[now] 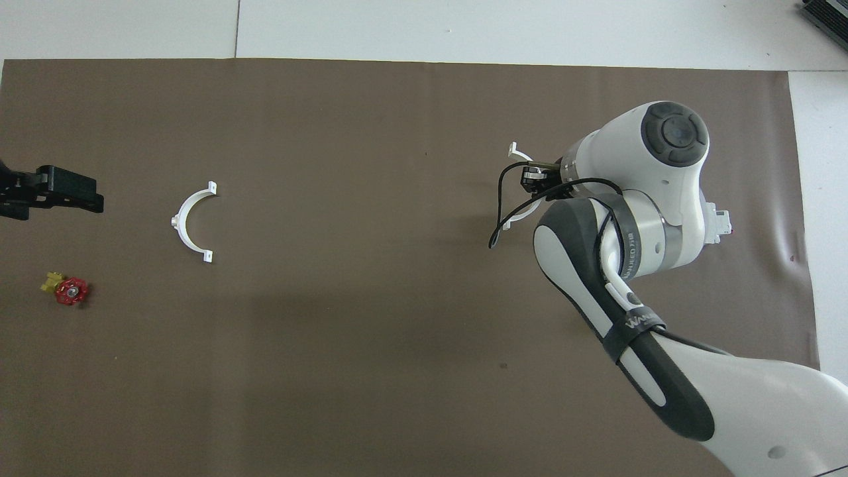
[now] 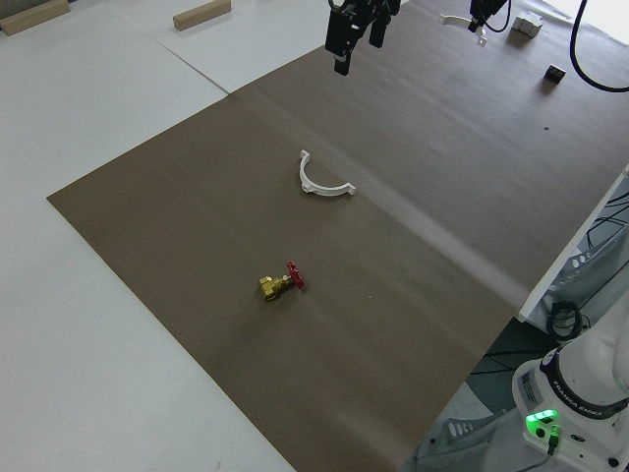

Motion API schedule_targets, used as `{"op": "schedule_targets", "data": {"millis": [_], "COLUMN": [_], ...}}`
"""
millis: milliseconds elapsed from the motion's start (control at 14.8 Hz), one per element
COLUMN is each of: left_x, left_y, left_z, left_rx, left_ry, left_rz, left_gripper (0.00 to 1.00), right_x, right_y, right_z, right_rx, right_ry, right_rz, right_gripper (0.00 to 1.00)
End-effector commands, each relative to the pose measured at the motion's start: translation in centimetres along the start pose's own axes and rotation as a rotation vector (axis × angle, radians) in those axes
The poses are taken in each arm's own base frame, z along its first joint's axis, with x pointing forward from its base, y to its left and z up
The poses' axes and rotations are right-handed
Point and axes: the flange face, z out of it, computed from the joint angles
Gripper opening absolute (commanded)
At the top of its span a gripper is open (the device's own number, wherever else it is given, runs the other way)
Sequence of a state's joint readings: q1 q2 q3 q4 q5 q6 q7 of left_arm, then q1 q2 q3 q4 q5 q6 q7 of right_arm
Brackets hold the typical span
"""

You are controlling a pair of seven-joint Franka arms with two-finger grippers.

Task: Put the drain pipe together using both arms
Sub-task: 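Carry the clamp half with the right gripper toward the table center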

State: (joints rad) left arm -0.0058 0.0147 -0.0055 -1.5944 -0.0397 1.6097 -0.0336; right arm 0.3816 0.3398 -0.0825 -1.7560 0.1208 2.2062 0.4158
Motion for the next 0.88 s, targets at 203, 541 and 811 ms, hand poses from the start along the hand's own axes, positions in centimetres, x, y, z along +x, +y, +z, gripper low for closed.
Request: {"op": "schedule_targets", "data": {"millis": [203,541,811], "left_x": [-0.1,-0.1,-0.1], "left_y": [-0.4,-0.5,-0.5], "left_z": [0.2,0.3,0.3], "left_rx": [-0.002,-0.002,-0.002], "left_ry": [0.009,0.007,0.007], "left_rz": [0.008,0.006,0.006], "left_gripper": [1.0,1.0,1.0], "right_x": [-3.2,-4.6,-5.9], "right_y": [-7.9,-12.1,-13.1], "right_z": [2.6,5.6,7.0], "right_rx": [-0.006,-0.029,-0.045], "right_ry": [0.008,0.039,0.028], "right_rz": [-0.041,-0.073,-0.095], "right_gripper": [0.0,0.0,0.0]}}
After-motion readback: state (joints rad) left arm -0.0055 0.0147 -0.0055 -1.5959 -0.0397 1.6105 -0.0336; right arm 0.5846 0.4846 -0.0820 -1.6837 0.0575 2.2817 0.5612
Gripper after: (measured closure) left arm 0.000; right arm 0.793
